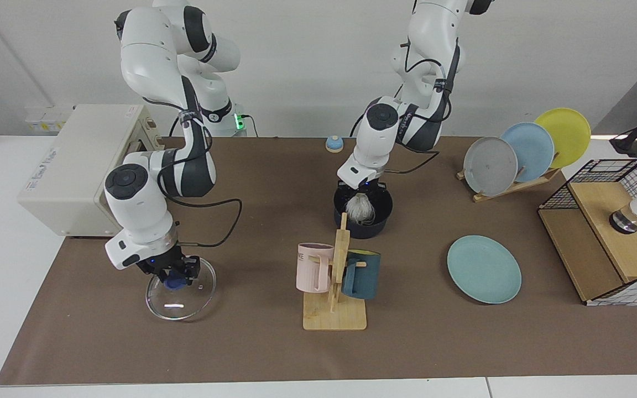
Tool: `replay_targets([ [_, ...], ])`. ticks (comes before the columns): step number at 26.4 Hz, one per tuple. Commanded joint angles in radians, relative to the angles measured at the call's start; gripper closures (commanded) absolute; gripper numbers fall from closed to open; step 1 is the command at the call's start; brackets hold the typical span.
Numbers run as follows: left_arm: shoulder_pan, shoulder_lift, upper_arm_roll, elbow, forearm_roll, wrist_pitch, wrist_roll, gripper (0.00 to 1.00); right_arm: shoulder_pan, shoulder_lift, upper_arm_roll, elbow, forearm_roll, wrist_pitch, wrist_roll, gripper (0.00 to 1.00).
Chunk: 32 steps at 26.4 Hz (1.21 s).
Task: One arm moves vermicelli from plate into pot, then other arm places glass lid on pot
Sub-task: 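Carry the vermicelli over the saucepan with the left gripper and release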
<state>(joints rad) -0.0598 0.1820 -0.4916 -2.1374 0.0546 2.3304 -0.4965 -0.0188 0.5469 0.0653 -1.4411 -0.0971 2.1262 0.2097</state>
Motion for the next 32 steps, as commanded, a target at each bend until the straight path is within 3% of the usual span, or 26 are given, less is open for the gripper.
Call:
replay_targets([
  [1, -0.002, -0.010, 0.007, -0.038, 0.050, 0.063, -0.054, 1.00, -0.003, -0.093, 0.007, -0.038, 0.010, -0.063, -0.024, 1.00],
  [4, -0.002, -0.007, 0.008, -0.036, 0.085, 0.084, -0.121, 1.00, 0.005, -0.136, 0.005, -0.038, 0.014, -0.120, -0.018, 1.00],
  [5, -0.002, -0.006, 0.008, -0.036, 0.100, 0.087, -0.129, 0.93, 0.006, -0.151, 0.005, -0.039, 0.014, -0.140, -0.010, 1.00],
  [6, -0.002, -0.006, 0.007, -0.035, 0.112, 0.087, -0.131, 0.64, 0.006, -0.165, 0.007, -0.041, 0.014, -0.161, 0.000, 1.00],
  [7, -0.002, -0.004, 0.007, -0.035, 0.114, 0.087, -0.135, 0.23, 0.006, -0.177, 0.007, -0.041, 0.014, -0.176, 0.010, 1.00],
  [8, -0.003, -0.004, 0.007, -0.033, 0.114, 0.086, -0.139, 0.00, 0.006, -0.191, 0.005, -0.041, 0.014, -0.193, 0.016, 1.00],
  [15, -0.003, -0.033, -0.002, -0.022, 0.111, 0.034, -0.143, 0.00, 0.000, -0.265, 0.005, -0.041, 0.016, -0.285, 0.017, 1.00],
  [23, -0.002, -0.157, -0.007, 0.100, 0.042, -0.259, -0.120, 0.00, -0.003, -0.326, 0.007, -0.048, 0.016, -0.344, 0.016, 1.00],
  [28, 0.003, -0.148, 0.036, 0.234, 0.033, -0.355, -0.082, 0.00, 0.025, -0.360, 0.007, -0.082, 0.017, -0.347, 0.034, 1.00],
  [32, 0.005, -0.144, 0.140, 0.257, 0.031, -0.341, 0.045, 0.00, 0.097, -0.363, 0.007, -0.082, 0.017, -0.336, 0.131, 1.00],
])
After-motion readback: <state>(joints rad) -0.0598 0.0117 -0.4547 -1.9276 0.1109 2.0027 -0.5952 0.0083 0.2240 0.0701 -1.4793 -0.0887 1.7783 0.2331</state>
